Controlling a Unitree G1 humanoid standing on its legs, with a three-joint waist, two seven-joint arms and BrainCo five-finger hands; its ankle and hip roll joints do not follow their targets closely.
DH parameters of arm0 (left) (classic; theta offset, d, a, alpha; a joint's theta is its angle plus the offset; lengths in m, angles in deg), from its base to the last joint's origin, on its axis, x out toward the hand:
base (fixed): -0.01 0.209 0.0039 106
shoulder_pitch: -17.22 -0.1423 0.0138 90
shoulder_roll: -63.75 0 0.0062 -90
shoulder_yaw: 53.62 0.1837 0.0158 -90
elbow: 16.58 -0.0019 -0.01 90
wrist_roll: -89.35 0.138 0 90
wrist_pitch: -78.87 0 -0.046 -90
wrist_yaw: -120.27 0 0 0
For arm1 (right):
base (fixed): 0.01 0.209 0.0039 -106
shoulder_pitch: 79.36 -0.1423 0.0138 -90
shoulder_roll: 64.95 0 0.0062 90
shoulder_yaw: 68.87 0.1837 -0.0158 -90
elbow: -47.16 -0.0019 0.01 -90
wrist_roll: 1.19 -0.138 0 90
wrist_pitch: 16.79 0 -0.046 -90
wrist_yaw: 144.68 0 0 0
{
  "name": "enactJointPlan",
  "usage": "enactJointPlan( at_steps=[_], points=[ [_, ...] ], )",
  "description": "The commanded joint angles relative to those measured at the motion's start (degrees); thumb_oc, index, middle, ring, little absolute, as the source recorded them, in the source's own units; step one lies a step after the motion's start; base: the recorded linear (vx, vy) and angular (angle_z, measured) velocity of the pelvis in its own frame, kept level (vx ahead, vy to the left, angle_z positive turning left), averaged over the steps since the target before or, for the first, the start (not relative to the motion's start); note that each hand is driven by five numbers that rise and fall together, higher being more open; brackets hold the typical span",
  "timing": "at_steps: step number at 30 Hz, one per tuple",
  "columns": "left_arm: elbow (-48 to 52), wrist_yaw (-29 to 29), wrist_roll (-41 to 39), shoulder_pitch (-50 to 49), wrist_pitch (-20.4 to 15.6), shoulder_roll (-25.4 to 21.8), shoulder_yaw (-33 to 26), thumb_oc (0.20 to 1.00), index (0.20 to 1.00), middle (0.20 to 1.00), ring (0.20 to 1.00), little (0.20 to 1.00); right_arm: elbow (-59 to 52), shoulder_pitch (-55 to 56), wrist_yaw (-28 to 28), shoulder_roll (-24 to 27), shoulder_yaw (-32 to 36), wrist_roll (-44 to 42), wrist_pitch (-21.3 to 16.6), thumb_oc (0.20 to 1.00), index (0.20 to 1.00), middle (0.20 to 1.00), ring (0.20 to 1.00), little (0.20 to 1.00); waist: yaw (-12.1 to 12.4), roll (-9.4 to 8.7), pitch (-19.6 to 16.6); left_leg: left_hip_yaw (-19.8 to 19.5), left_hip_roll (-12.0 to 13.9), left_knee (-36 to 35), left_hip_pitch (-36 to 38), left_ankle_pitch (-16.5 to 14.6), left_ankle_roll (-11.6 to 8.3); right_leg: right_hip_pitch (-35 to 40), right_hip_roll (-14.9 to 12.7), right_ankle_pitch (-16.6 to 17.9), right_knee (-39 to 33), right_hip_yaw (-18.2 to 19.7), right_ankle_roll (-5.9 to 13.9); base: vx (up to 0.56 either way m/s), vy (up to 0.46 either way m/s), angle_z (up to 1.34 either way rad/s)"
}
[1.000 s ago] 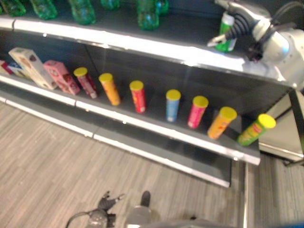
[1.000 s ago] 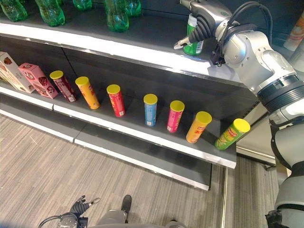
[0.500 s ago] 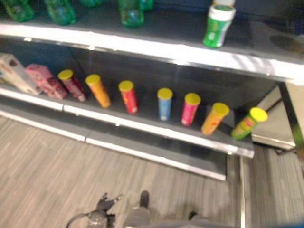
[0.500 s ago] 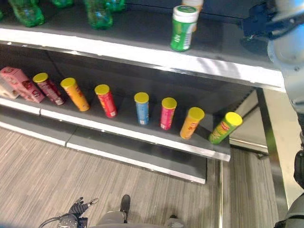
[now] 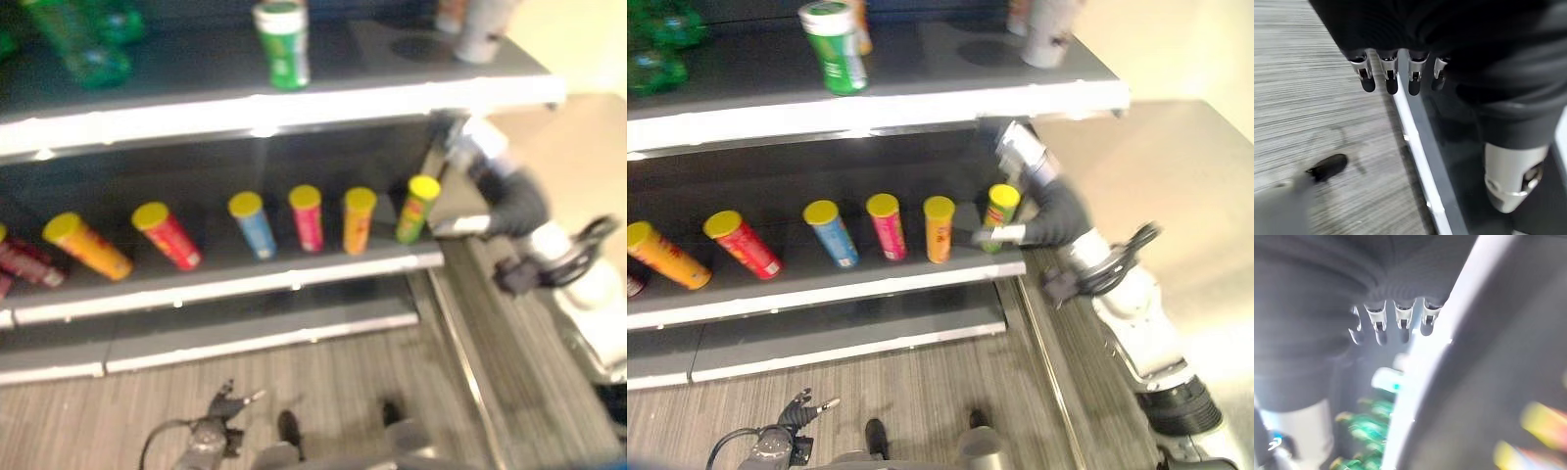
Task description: Put the goods on the table back onto the shelves and tidy them up.
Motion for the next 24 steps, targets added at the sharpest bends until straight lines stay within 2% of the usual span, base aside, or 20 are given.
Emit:
enactJointPlan(
  at_steps=[1, 2, 3, 7, 8, 9, 11, 18, 24],
  points=[
    [1.63, -0.82, 0.8, 3.75, -2.01, -3.72, -1.36, 1.0, 1.0, 1.0, 1.0, 1.0, 10.37, 3.04, 1.43, -2.56, -1.65, 6.14, 1.69, 1.0, 1.0, 1.0, 1.0, 1.0, 0.13, -0.87, 0.53, 0.73, 3.7, 13.28, 0.94, -16.79, -2.19, -6.77, -0.75, -2.56, 5.26, -1.5, 1.01, -0.01, 0.002, -0.03],
    [1.54, -0.89, 1.02, 4.36, -2.0, -3.4, -0.77, 1.0, 1.0, 1.0, 1.0, 1.0, 17.42, 3.55, -0.37, -5.05, -2.61, 10.52, 2.33, 1.0, 1.0, 1.0, 1.0, 1.0, 0.15, -0.86, 0.74, 0.52, 3.67, 13.4, 0.98, -16.96, -2.11, -6.48, -0.78, -2.73, 5.3, -1.72, 0.98, 0.0, 0.0, 0.0],
    [1.53, -0.9, 1.02, 4.37, -2.0, -3.43, -0.8, 1.0, 1.0, 1.0, 1.0, 1.0, 17.49, 3.48, -0.38, -5.1, -2.66, 10.54, 2.29, 1.0, 1.0, 1.0, 1.0, 1.0, 0.14, -0.9, 0.61, 0.54, 3.63, 13.3, 0.84, -16.81, -2.12, -6.66, -0.8, -2.62, 5.24, -1.69, 0.97, 0.0, 0.0, 0.0],
    [0.76, -0.87, 1.4, 4.96, -1.64, -2.61, 1.64, 1.0, 1.0, 1.0, 1.0, 1.0, 37.88, 1.04, -6.43, -12.34, -4.48, 20.88, 3.84, 1.0, 1.0, 1.0, 1.0, 1.0, 1.28, -1.23, 0.5, -0.06, 3.35, 13.5, 0.54, -16.86, -1.96, -6.16, -0.98, -2.72, 4.94, -2.41, 0.77, 0.01, -0.021, 0.01],
    [0.68, -0.6, 1.27, 4.72, -1.73, -2.5, 2.05, 1.0, 1.0, 1.0, 1.0, 1.0, 42.25, 1.06, -7.38, -14.42, -4.11, 21.66, 4.17, 1.0, 1.0, 1.0, 1.0, 1.0, 1.71, -1.31, 0.52, -0.35, 3.28, 13.53, 0.49, -16.87, -1.96, -5.87, -1.02, -2.81, 4.86, -2.82, 0.67, 0.01, -0.033, 0.02],
    [0.68, -0.6, 1.26, 4.73, -1.73, -2.53, 2.05, 1.0, 1.0, 1.0, 1.0, 1.0, 42.34, 1.01, -7.4, -14.47, -4.13, 21.67, 4.11, 1.0, 1.0, 1.0, 1.0, 1.0, 1.7, -1.34, 0.55, -0.38, 3.28, 13.55, 0.5, -16.89, -1.96, -5.83, -1.02, -2.82, 4.85, -2.84, 0.67, 0.02, -0.051, 0.06],
    [0.25, -0.22, 1.0, 4.5, -1.56, -2.12, 2.73, 1.0, 1.0, 1.0, 1.0, 1.0, 53.37, -0.7, -10.41, -18.06, -3.59, 24.2, 5.24, 1.0, 1.0, 1.0, 1.0, 1.0, 3.08, -1.44, 0.47, -1.44, 3.03, 13.57, 0.28, -16.86, -1.94, -5.04, -1.12, -3.2, 4.74, -4.27, 0.46, 0.02, -0.065, 0.23],
    [-1.09, 0.49, 0.36, 4.48, -1.0, -1.7, 3.07, 1.0, 1.0, 1.0, 1.0, 1.0, 68.43, -3.89, -13.78, -21.76, -3.07, 27.63, 7.13, 1.0, 1.0, 1.0, 1.0, 1.0, 5.53, -1.7, 1.02, -3.84, 2.46, 13.87, -0.71, -16.57, -2.09, -3.45, -1.41, -3.97, 4.55, -6.96, 0.01, 0.01, -0.053, 0.25],
    [-1.73, 0.27, -0.15, 4.12, -0.88, -1.9, 2.67, 1.0, 1.0, 1.0, 1.0, 1.0, 71.66, -4.05, -14.31, -21.98, -2.96, 29.61, 7.95, 1.0, 1.0, 1.0, 1.0, 1.0, 6.71, -1.6, 1.43, -5.5, 2.26, 13.87, -1.4, -16.04, -2.4, -2.75, -1.64, -4.7, 4.94, -8.82, -0.21, 0.0, -0.045, 0.25]
  ],
)
